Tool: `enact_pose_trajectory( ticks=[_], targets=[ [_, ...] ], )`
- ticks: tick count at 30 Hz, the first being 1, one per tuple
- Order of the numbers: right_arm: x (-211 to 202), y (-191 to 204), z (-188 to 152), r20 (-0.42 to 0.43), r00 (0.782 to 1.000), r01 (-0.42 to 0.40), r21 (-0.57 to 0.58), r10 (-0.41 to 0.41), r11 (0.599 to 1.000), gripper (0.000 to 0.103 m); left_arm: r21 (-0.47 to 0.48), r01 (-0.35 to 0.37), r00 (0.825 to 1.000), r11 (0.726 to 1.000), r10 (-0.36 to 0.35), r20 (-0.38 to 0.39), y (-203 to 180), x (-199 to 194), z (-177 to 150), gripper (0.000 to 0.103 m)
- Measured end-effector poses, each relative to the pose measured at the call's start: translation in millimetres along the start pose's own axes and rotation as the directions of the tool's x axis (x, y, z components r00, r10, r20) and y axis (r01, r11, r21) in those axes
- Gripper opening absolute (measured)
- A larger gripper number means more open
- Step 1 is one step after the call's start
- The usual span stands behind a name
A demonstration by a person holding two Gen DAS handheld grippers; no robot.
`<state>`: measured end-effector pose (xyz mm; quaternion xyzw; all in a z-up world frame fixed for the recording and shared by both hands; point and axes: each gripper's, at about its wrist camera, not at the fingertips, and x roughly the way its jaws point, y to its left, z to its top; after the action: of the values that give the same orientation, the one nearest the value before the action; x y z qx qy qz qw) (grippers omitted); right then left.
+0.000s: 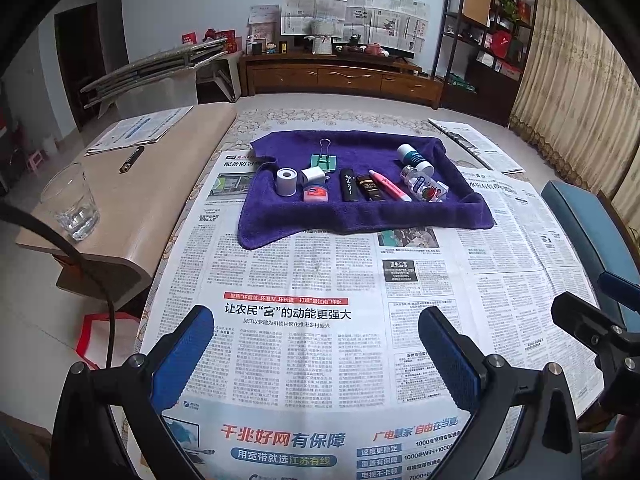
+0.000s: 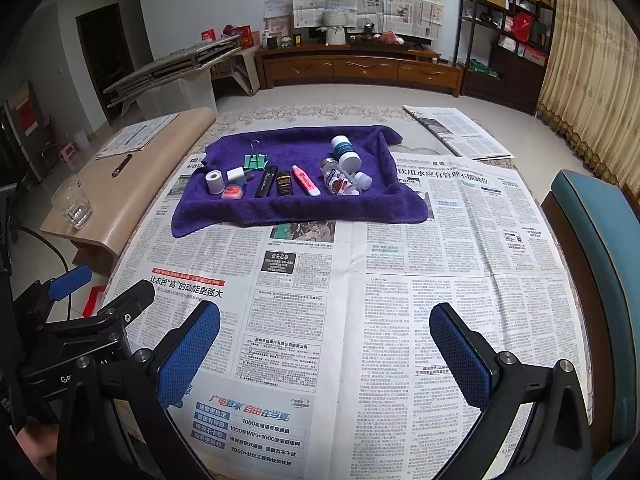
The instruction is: Organize rigid objects
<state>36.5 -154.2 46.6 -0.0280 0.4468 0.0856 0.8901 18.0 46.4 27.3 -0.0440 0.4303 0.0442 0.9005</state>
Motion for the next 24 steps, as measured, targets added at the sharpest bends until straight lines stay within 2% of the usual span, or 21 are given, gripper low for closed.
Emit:
enact_pose_trajectory(
  ticks=[24],
  targets=[
    [-1.3, -9.9, -2.7, -0.007, 1.000, 0.002, 0.012, -0.002, 1.000, 0.103, -0.001, 0.003, 1.000, 1.000, -0.003, 0.003, -5.1, -3.3, 1.0, 0.103]
  ],
)
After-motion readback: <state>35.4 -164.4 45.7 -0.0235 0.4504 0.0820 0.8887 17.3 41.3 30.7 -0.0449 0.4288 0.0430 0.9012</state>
